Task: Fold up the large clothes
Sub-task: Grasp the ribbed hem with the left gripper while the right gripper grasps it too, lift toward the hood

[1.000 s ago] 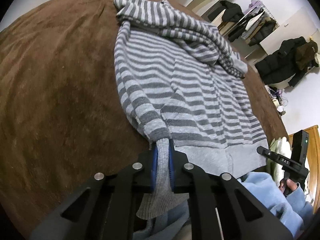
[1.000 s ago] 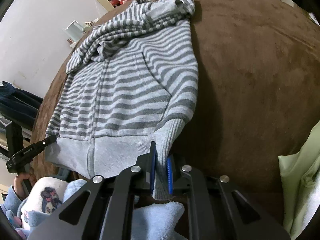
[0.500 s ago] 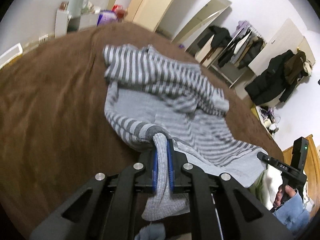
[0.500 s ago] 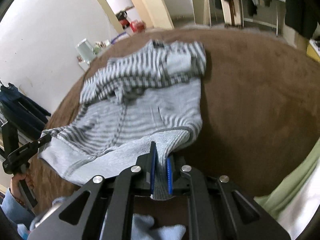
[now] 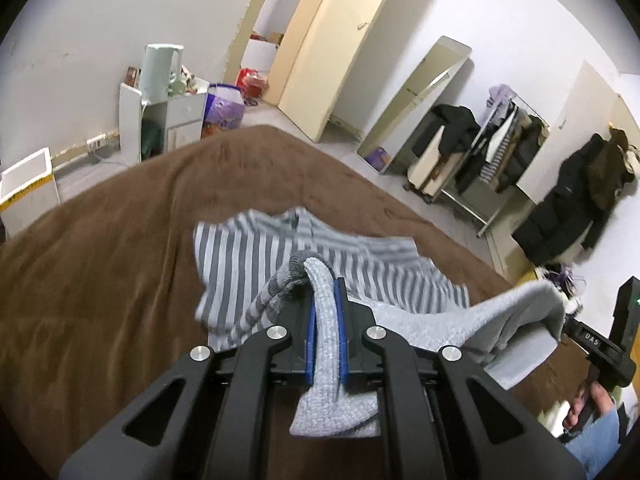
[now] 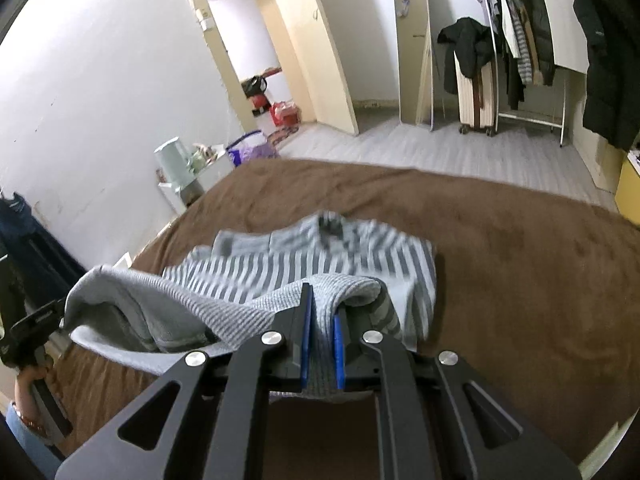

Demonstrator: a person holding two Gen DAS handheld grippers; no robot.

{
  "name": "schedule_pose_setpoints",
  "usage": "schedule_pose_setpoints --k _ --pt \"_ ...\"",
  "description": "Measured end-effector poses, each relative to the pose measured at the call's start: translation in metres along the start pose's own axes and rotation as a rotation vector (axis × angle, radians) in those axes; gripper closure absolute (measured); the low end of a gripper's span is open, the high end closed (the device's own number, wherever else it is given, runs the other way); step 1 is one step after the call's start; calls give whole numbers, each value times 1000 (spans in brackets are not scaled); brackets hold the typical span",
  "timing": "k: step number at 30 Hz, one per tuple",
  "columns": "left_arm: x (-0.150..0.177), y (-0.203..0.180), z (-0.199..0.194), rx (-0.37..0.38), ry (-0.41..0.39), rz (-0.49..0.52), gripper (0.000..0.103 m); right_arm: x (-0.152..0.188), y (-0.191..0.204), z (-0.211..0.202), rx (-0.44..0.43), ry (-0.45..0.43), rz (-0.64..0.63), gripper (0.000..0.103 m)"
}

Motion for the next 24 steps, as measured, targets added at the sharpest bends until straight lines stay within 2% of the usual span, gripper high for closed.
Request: schedule_pose_setpoints --k 7,11,17,24 --pt "-45 21 67 -64 28 78 91 -56 13 78 38 -14 1 93" --pt "-51 49 114 -98 91 63 91 -65 19 133 61 24 -22 93" --pt "-33 92 180 -150 214 30 88 -45 29 213 101 123 -67 92" --pt "-15 108 207 -172 288 72 86 -17 27 262 125 220 -127 92"
Point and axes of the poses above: each gripper's, at about its wrist camera, not at the fingertips, and z roughly the way its jaws point, y to its left, x to its underside, the point moved 7 cm from there along z, roughly the way its jaws point, and after that the axes turned 15 degrees about x, right-handed, at the moved point
